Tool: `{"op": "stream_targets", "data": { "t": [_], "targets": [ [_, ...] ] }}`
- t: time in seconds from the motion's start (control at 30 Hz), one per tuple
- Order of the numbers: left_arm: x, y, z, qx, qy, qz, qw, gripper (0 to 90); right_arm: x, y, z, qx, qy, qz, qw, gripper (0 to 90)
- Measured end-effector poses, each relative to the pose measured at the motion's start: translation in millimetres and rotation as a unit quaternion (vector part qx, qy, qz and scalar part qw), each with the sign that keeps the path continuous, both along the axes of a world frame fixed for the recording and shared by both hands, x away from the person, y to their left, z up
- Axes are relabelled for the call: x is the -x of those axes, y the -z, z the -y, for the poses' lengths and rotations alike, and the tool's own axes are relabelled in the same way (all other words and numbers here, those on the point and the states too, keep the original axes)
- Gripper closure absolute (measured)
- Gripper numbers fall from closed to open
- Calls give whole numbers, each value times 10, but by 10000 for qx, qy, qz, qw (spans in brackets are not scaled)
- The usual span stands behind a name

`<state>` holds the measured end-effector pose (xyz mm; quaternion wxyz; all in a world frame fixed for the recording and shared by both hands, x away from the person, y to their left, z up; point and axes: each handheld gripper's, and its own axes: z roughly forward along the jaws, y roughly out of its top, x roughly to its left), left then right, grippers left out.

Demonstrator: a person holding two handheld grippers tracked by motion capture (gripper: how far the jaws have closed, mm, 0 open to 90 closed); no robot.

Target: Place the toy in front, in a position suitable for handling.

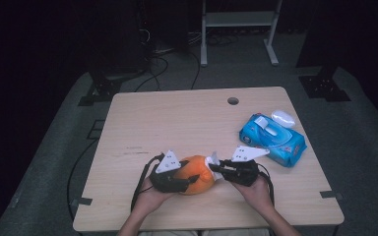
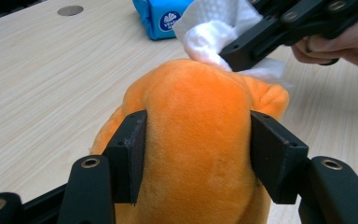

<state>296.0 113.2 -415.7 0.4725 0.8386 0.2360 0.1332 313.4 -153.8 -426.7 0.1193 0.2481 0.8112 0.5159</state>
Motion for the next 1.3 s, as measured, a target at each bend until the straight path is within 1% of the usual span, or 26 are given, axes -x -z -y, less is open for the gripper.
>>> {"op": "stream_targets", "data": {
  "t": [0.1,0.13,0.17,0.23,0.27,0.3,0.33,0.37,0.4,0.43,0.53,0.63,0.7,0.73,0.77,0.8,0.83,0.97,1.03,1.1,1.13,1.2,1.23,1.27,1.3],
  "targets": [
    [0,2,7,15,-28,2,10000,413,-56,53,57,-40,115,-215,9997,777],
    [1,3,13,32,-48,8,10000,410,-47,43,53,-48,128,-215,9997,777],
    [0,5,16,42,-67,18,10000,408,-25,15,36,-26,109,-142,9998,777],
    [-1,10,23,52,-81,19,10000,405,43,-66,-11,-122,-21,-42,9999,777],
    [1,10,32,24,-83,34,10000,404,84,-109,-45,-190,-119,27,9997,776],
    [6,10,54,3,-89,54,9999,403,128,-149,-87,-197,-205,125,9995,776],
    [9,11,69,-5,-87,73,9999,401,173,-185,-139,-165,-302,241,9991,776],
    [17,10,86,-26,-90,64,9999,398,190,-196,-163,-119,-340,292,9989,776],
    [15,7,93,-57,-79,82,9999,396,201,-195,-184,-76,-354,321,9988,776],
    [11,5,94,-43,-58,53,10000,393,195,-183,-182,-45,-348,326,9989,777],
    [10,-5,103,-33,-34,55,10000,377,113,-125,-100,-136,-245,146,9995,777],
    [21,-30,113,24,-37,121,9999,309,45,-65,-26,-177,-127,12,9998,777],
    [15,-37,111,11,-126,139,9998,252,22,-47,0,-191,-71,-36,9998,777],
    [5,-30,109,-11,-184,96,9998,202,16,-46,5,-194,-50,-43,9998,777],
    [-4,-22,103,-30,-155,65,9999,177,14,-46,7,-186,-44,-39,9998,777],
    [-6,-5,102,-17,-127,26,9999,173,11,-46,7,-178,-47,-32,9998,777],
    [-4,-2,100,-45,-121,27,9999,171,8,-50,10,-157,-36,-32,9999,777],
    [-4,4,115,-171,-133,47,9998,204,-20,-40,41,-108,36,-25,9999,777],
    [-9,15,112,-161,-136,41,9998,209,-44,-22,70,-65,132,-79,9999,777],
    [-18,31,99,-119,-153,22,9998,208,-61,-6,91,-85,192,-163,9996,777],
    [-24,40,95,-117,-177,11,9998,209,-51,-14,86,-97,182,-164,9997,776],
    [-30,56,86,-133,-200,5,9997,220,6,-66,29,-40,119,-10,9999,776],
    [-28,63,79,-127,-198,24,9997,263,47,-97,-10,-20,77,70,9999,776],
    [-22,64,74,-141,-205,69,9997,333,85,-124,-46,-34,15,168,9999,775],
    [-15,61,77,-152,-235,111,9995,383,120,-152,-74,-58,-71,226,9997,776]
  ]
}}
